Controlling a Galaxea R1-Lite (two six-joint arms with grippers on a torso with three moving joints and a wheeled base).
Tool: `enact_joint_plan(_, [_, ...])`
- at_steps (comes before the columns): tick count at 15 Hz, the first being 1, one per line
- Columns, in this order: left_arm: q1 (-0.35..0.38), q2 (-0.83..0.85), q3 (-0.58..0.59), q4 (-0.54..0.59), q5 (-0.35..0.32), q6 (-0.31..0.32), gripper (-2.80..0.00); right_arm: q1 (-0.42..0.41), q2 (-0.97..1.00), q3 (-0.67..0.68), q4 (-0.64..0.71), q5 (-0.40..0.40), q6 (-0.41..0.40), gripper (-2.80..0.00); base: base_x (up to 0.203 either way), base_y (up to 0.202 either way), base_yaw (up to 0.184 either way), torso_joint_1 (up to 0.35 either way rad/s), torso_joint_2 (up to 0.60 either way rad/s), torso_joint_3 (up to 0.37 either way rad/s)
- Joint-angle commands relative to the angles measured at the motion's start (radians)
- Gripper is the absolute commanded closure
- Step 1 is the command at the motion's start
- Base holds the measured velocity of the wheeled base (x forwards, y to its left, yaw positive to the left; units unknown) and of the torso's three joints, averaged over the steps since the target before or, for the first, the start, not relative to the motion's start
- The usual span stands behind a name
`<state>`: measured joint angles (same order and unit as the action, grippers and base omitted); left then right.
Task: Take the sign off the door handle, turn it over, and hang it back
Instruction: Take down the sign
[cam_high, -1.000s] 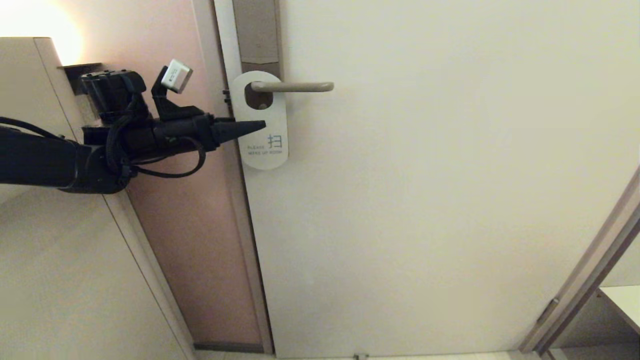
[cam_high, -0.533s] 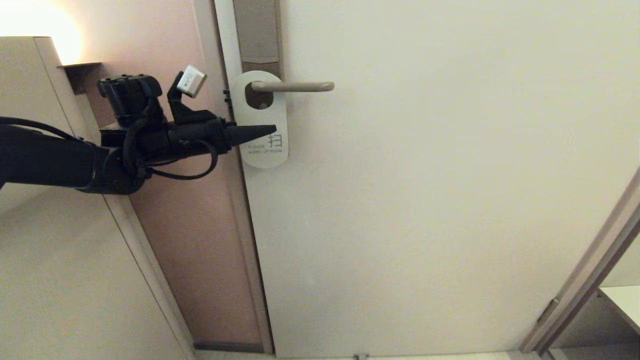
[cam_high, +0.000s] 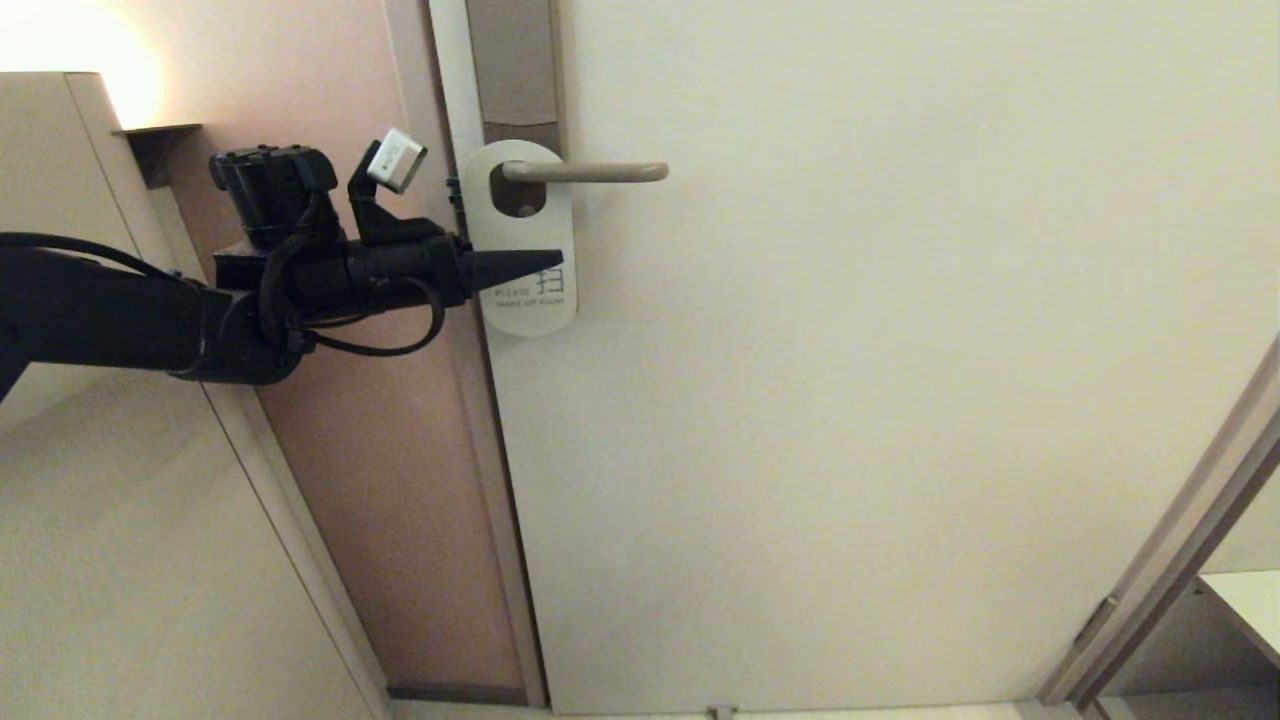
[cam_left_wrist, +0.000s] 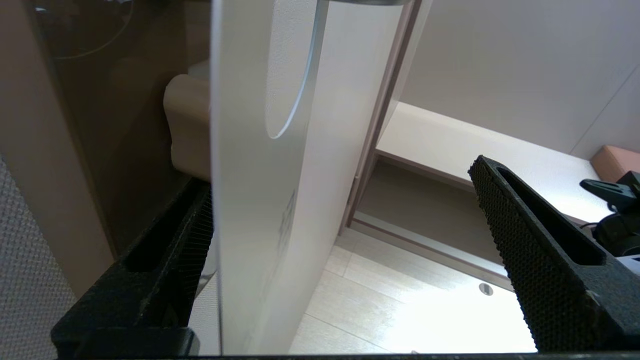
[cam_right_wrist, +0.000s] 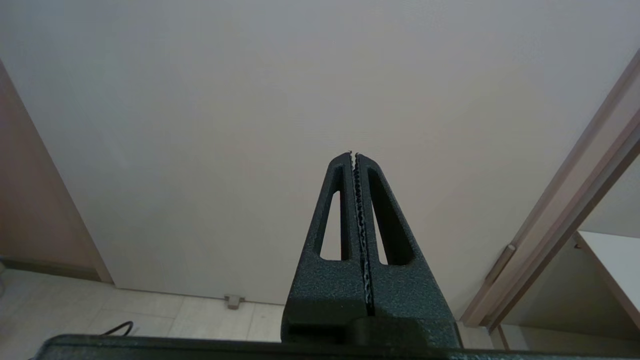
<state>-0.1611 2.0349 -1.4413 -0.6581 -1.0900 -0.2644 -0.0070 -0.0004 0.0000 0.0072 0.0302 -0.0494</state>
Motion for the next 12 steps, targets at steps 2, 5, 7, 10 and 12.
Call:
enact_joint_plan(2, [0.0,-0.001,-0.007,-0.022,-0.004,0.0,-2.8,-0.001,0.0,0.0,0.0,0.0,0.0,0.0,0.0,0.0,0.0,0.0,0.0,0.0])
enact_joint_plan(5, [0.0,0.004,-0.007,-0.058,-0.004,-0.007,-2.8,-0.001,0.0,0.0,0.0,0.0,0.0,0.0,0.0,0.0,0.0,0.0,0.0,0.0])
enact_joint_plan(7, [0.0,0.005,-0.007,-0.068,-0.004,-0.007,-2.8,0.001,0.0,0.0,0.0,0.0,-0.001,0.0,0.0,0.0,0.0,0.0,0.0,0.0])
enact_joint_plan(10, [0.0,0.017,-0.005,-0.11,-0.004,-0.016,0.0,-0.001,0.0,0.0,0.0,0.0,0.0,0.0,0.0,0.0,0.0,0.0,0.0,0.0])
enact_joint_plan(12, [0.0,0.011,-0.005,-0.116,-0.004,-0.067,0.0,0.001,0.0,0.0,0.0,0.0,-0.001,0.0,0.0,0.0,0.0,0.0,0.0,0.0])
